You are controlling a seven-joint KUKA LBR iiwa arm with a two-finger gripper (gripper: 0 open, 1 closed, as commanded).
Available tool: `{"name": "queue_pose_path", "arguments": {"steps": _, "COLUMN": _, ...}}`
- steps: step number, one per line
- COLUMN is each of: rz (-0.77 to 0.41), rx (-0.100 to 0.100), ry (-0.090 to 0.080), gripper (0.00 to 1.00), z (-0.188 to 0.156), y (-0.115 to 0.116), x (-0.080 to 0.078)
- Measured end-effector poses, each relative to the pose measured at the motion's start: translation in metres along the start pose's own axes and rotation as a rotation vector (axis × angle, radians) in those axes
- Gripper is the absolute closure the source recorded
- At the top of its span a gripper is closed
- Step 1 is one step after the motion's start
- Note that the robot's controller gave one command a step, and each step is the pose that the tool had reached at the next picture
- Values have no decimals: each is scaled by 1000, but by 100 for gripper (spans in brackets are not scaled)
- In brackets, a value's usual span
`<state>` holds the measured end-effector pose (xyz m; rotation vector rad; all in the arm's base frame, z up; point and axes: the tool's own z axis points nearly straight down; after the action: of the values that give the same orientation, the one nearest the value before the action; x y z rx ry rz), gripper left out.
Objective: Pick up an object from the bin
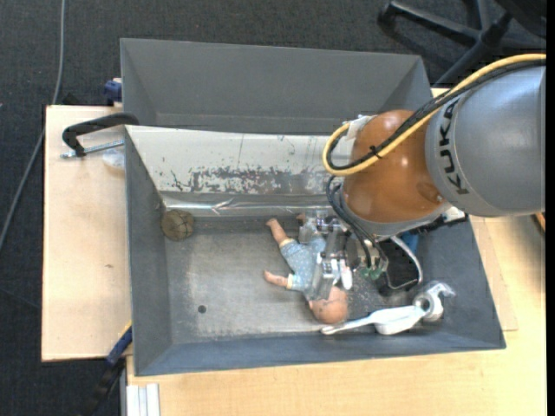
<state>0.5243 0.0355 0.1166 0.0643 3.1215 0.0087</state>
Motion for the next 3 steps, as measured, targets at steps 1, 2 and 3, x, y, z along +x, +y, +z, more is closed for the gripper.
{"name": "queue_pose_path", "arguments": {"steps": 1, "rz": 0, "rx": 0, "ry": 0, "gripper": 0, "z": 0, "y": 0, "x": 0}}
{"name": "queue_pose_path", "arguments": {"steps": 2, "rz": 148, "rx": -3, "ry": -6, "gripper": 100, "z": 38, "y": -5, "x": 4}}
{"name": "queue_pose_path", "arguments": {"steps": 3, "rz": 148, "rx": -3, "ry": -6, "gripper": 100, "z": 38, "y": -5, "x": 4}}
